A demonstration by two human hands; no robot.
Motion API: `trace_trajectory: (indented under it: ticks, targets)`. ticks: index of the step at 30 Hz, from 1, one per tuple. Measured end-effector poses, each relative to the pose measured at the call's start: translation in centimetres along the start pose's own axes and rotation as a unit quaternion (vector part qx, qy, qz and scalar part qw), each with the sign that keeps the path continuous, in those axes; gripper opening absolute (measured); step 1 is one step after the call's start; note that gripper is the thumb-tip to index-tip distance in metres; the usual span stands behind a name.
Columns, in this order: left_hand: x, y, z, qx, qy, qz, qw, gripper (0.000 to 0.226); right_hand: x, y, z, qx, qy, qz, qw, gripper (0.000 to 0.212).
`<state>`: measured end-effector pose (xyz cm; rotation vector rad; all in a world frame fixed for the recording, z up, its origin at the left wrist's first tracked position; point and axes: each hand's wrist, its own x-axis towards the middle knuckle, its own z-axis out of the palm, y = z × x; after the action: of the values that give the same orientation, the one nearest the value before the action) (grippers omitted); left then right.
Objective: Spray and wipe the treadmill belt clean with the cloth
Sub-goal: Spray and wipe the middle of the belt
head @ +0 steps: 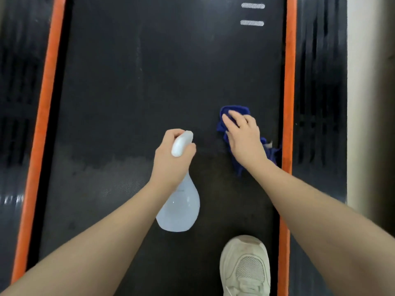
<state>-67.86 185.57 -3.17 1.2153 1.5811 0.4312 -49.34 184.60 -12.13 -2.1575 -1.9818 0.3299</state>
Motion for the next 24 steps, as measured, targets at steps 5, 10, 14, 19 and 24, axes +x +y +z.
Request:
trace_trajectory:
  ticks: [5,10,14,19,24]
  targets:
    - [1.3,0.4,-1.4,-0.003,0.044,0.007,0.999,0.018,-5.5,-3.3,1.8,-0.042,-0.026,-0.190,0.981,0.045]
    - [2.0,-0.2,-1.3,-0.003,0.050,0.018,0.999,0.019,0.9,0.1,1.1,-0.064,0.010,-0.205,0.977,0.043]
    - [2.7,-0.1,-1.3,0.003,0.042,0.002,0.999,0.019,0.9,-1.2,1.2,-0.065,0.037,-0.107,0.991,0.047]
    - [2.9,0.0,-1.0,0.005,0.033,-0.004,0.999,0.017,-5.0,-0.1,2.0,-0.032,-0.056,-0.312,0.948,0.046]
    - [3.0,0.4,0.2,0.038,-0.007,0.006,0.999,0.019,0.0,1.0,1.6,-0.075,-0.031,-0.196,0.977,0.056]
